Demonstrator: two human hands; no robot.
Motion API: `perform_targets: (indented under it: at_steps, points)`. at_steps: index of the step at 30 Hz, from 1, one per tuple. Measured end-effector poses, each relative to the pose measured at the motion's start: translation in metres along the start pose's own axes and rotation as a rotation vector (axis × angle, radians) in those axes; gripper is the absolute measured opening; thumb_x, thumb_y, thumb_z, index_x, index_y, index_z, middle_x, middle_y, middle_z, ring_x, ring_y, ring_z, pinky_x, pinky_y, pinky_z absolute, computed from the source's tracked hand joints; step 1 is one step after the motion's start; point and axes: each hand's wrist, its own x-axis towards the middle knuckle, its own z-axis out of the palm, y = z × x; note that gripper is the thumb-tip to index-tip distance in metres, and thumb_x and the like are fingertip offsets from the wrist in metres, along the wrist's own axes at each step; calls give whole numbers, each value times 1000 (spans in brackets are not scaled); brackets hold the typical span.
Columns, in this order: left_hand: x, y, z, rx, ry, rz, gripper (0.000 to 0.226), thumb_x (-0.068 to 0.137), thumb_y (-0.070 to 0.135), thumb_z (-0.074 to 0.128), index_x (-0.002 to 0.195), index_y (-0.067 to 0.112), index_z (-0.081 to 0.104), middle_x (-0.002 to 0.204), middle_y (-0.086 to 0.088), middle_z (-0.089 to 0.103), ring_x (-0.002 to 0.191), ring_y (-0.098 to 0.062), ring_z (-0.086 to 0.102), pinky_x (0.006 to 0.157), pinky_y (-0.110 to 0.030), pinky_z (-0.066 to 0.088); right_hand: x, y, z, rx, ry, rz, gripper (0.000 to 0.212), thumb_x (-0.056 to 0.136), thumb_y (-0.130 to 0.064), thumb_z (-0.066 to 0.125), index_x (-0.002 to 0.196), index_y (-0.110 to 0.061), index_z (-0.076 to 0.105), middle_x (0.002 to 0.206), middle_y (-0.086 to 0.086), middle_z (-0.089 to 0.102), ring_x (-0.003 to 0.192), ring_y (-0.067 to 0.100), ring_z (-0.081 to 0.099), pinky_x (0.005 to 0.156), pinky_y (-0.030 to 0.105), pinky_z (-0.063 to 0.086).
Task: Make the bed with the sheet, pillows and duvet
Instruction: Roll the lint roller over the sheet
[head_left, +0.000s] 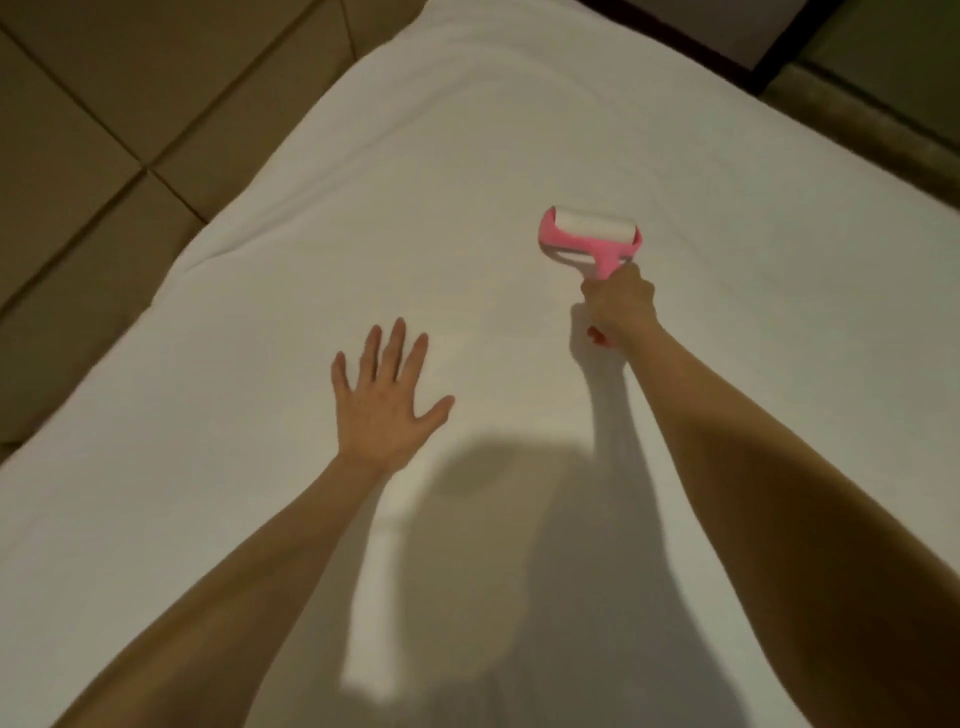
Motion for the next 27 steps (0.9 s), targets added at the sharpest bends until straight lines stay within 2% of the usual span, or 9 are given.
perform_targets:
  at_steps: [4, 7, 11, 14, 17, 20, 21, 25, 27]
  points:
    - [6, 1, 10, -32, 45, -11, 73, 86, 65, 29, 149, 29, 23, 160, 2, 14, 147, -24, 11, 112, -56, 8, 42, -20, 3, 57, 44, -42, 46, 94, -19, 46, 136, -5, 37, 128, 17, 52, 111, 32, 58, 86, 37, 52]
    - [9, 1, 16, -43, 76, -14, 72, 85, 62, 33, 147, 27, 28, 159, -1, 19, 146, -25, 16, 110, -57, 11, 67, -33, 8, 81, 110, -64, 41, 95, -16, 44, 134, -6, 38, 126, 11, 53, 105, 23, 56, 61, 15, 38]
    - [13, -1, 22, -77, 116, -5, 69, 83, 58, 40, 145, 26, 34, 157, -3, 23, 145, -26, 19, 109, -58, 13, 89, -51, 9, 48, 156, -111, 37, 95, -16, 44, 130, -5, 40, 125, 12, 54, 105, 24, 56, 70, 24, 39]
    - [14, -3, 25, -88, 150, 5, 68, 83, 55, 42, 142, 24, 39, 156, -4, 27, 144, -28, 23, 108, -59, 15, 101, -65, 7, 76, 160, -135, 39, 96, -13, 43, 133, -3, 38, 126, 12, 53, 103, 23, 56, 59, 18, 41]
    - [13, -4, 32, -51, 194, 23, 66, 85, 54, 41, 142, 21, 42, 155, -5, 29, 143, -29, 24, 108, -60, 15, 110, -74, 5, 79, 167, -146, 42, 96, -14, 43, 136, -4, 36, 126, 12, 52, 107, 24, 57, 60, 18, 41]
    - [15, -5, 34, -14, 226, 29, 66, 86, 54, 41, 142, 20, 43, 154, -6, 30, 142, -30, 26, 108, -60, 17, 114, -71, 3, 45, 164, -160, 40, 96, -9, 42, 135, -3, 36, 119, 11, 50, 95, 18, 54, 38, 4, 34]
    - [15, -5, 35, -5, 228, 30, 66, 86, 54, 41, 142, 20, 43, 154, -6, 30, 142, -30, 27, 108, -60, 18, 113, -70, 3, 38, 172, -161, 39, 95, -9, 43, 134, -3, 37, 122, 12, 49, 96, 17, 52, 37, 5, 33]
    - [15, -5, 35, -21, 211, 40, 66, 86, 54, 41, 142, 19, 43, 155, -6, 29, 143, -30, 25, 107, -61, 16, 104, -58, -1, -88, 175, -143, 42, 95, -18, 47, 133, -5, 38, 130, 13, 51, 114, 27, 54, 69, 23, 38]
    - [16, -5, 34, -49, 191, 35, 68, 86, 55, 39, 143, 19, 41, 156, -5, 26, 144, -30, 22, 108, -60, 14, 94, -48, -4, -122, 160, -132, 42, 95, -22, 48, 131, -4, 40, 129, 16, 52, 114, 32, 55, 76, 31, 40]
